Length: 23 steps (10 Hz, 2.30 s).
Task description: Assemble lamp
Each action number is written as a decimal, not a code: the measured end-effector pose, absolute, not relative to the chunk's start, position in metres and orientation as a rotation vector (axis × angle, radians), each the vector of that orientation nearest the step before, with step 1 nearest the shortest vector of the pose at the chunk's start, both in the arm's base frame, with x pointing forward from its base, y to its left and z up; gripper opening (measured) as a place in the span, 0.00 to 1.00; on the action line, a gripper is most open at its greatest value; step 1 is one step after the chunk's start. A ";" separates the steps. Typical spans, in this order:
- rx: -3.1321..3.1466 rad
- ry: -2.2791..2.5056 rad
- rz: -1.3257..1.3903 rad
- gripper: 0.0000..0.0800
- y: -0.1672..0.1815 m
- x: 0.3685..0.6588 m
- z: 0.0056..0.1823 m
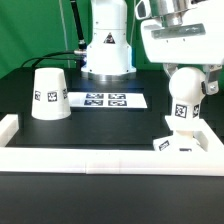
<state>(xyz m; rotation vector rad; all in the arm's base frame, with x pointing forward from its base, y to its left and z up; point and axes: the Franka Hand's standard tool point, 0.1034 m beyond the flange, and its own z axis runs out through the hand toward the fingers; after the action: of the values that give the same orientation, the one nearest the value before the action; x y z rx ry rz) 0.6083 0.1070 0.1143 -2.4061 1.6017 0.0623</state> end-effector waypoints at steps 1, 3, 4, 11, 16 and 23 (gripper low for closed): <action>-2.474 1.492 0.046 0.87 0.107 0.608 0.114; -2.581 1.296 0.017 0.87 0.107 0.608 0.114; -2.624 1.205 0.004 0.87 0.106 0.608 0.114; -3.033 0.202 -0.107 0.87 0.106 0.605 0.113; -3.056 -0.427 -0.118 0.87 0.101 0.605 0.110; -2.994 -0.779 -0.112 0.76 0.097 0.605 0.109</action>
Offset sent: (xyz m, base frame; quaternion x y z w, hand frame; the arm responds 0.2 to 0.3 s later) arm 0.0000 0.0000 0.0000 0.0000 0.0000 -0.1938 0.9810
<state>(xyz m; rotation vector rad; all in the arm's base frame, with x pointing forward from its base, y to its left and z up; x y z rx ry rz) 0.6046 0.0966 0.1090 -2.9935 -0.7793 -0.1121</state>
